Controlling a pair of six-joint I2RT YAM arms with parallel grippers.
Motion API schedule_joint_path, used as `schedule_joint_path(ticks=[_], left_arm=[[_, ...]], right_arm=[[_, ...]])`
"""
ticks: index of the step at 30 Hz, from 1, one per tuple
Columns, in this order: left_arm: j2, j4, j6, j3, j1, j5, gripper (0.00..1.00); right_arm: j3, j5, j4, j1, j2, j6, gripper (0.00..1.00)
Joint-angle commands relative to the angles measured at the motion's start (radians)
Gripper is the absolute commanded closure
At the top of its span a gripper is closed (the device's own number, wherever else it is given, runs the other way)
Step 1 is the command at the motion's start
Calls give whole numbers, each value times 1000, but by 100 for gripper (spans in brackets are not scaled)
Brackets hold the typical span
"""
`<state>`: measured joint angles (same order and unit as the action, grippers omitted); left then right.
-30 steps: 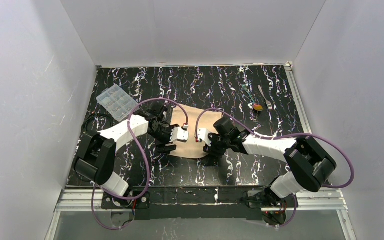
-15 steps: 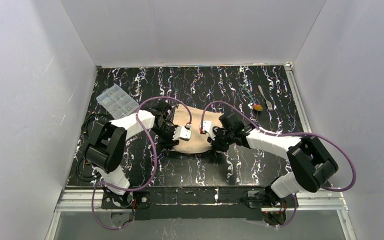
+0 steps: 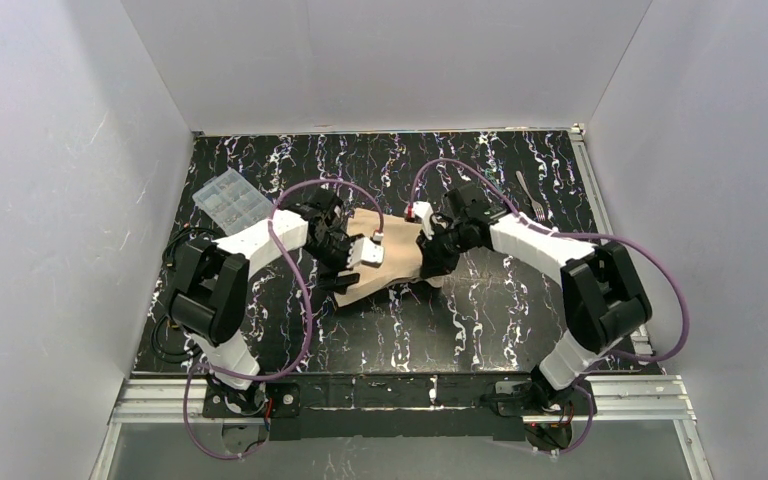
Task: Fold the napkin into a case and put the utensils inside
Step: Pick up the lower triangle-folded napkin from the center of the board.
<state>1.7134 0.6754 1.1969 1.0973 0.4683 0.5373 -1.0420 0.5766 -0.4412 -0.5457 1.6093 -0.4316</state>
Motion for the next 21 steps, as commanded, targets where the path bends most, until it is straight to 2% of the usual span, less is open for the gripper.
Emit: schedule_joint_path(ticks=[1,6,9,15,21], left_arm=[[-69,99,-29,96,-26,63,25],[-81,156,-103,171,-22,161,22],[-64,145,-168,178,9,168,22],[-102,-133,-326,-1,122,27,24],[-127,-340,-351,-117,191,-88,27]], right_arm=[[-95,125,-146,6,81,29,98],[-168,157,-222,16,171,42,99],[-200,178,-247,32,206,56,99],[-159,207,-215,67,190,97,99],[-78,248,-123,90,150,159,99]])
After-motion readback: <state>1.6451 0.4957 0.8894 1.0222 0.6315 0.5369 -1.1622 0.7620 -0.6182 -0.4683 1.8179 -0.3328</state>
